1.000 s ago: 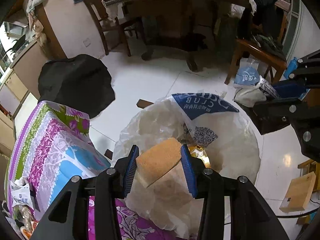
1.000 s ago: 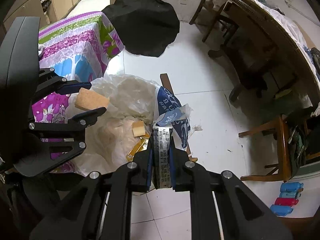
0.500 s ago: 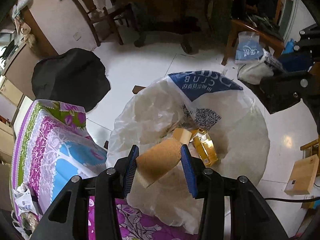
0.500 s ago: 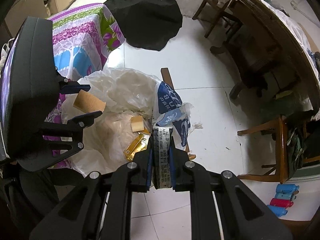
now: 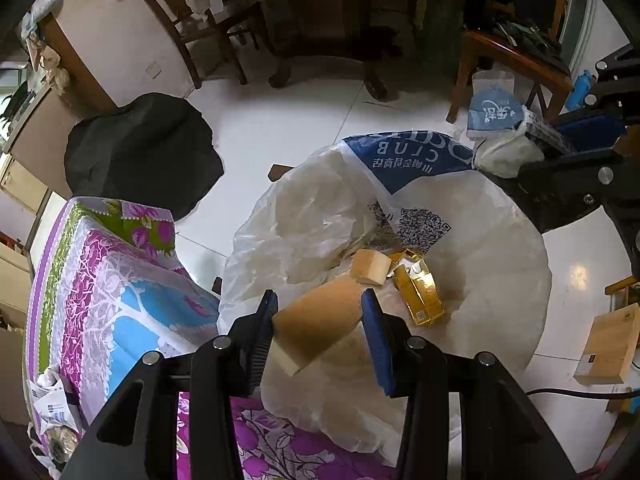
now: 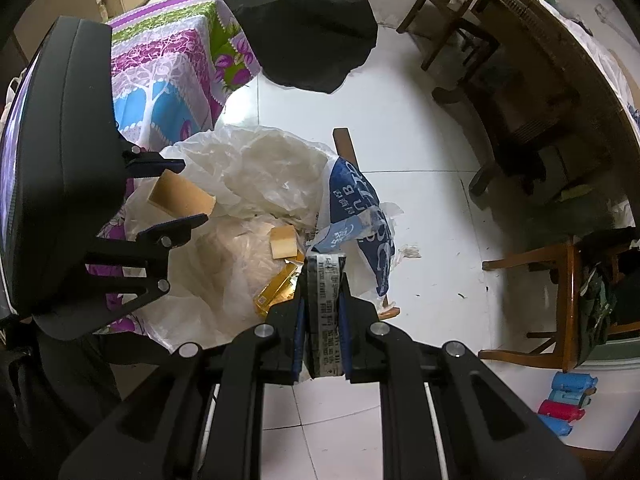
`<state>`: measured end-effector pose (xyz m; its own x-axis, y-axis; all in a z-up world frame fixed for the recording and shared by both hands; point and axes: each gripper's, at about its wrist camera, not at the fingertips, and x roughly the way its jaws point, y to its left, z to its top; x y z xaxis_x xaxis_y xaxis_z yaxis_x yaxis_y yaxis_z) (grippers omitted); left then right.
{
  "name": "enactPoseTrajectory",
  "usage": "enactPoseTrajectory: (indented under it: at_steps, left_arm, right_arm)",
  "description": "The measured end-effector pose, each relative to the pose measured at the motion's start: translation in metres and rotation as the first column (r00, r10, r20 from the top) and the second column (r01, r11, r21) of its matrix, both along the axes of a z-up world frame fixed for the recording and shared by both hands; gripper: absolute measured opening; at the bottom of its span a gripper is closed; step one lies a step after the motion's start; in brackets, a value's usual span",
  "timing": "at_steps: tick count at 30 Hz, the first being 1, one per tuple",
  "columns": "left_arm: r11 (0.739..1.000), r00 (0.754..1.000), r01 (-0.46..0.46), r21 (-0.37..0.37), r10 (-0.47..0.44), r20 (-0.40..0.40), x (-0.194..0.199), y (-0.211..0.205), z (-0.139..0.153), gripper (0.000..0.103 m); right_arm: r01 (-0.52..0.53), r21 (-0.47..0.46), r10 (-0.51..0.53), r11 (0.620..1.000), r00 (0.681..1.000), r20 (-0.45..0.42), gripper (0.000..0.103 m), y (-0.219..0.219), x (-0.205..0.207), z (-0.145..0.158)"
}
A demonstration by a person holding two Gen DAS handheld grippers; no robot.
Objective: Collect trash
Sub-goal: 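Open both grippers to drop the sponge and packet into the bag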
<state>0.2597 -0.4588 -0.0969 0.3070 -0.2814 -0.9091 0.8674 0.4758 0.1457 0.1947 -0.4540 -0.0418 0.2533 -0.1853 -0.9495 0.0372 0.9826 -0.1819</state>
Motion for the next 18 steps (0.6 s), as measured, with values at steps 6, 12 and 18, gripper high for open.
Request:
enactPoseTrajectory:
  at_steps: [6, 12, 18]
  left_arm:
    - [1.000, 1.000, -0.023, -0.007, 0.023, -0.005, 0.008, 0.000, 0.000, 0.045]
    - [0.997, 0.998, -0.062, -0.035, 0.062, 0.010, 0.015, 0.003, 0.006, 0.069]
    - [0.998, 0.998, -0.052, -0.039, 0.052, 0.018, 0.009, 0.004, 0.007, 0.069]
  right_arm:
    - [-0.008, 0.020, 0.008, 1.000, 1.000, 0.005, 0.014, 0.001, 0.004, 0.000]
    - [0.002, 0.031, -0.003, 1.000, 1.000, 0.019, 0.025, 0.000, 0.004, 0.000]
    - [0.012, 0.035, -0.013, 0.999, 1.000, 0.027, 0.025, -0.002, 0.002, -0.001]
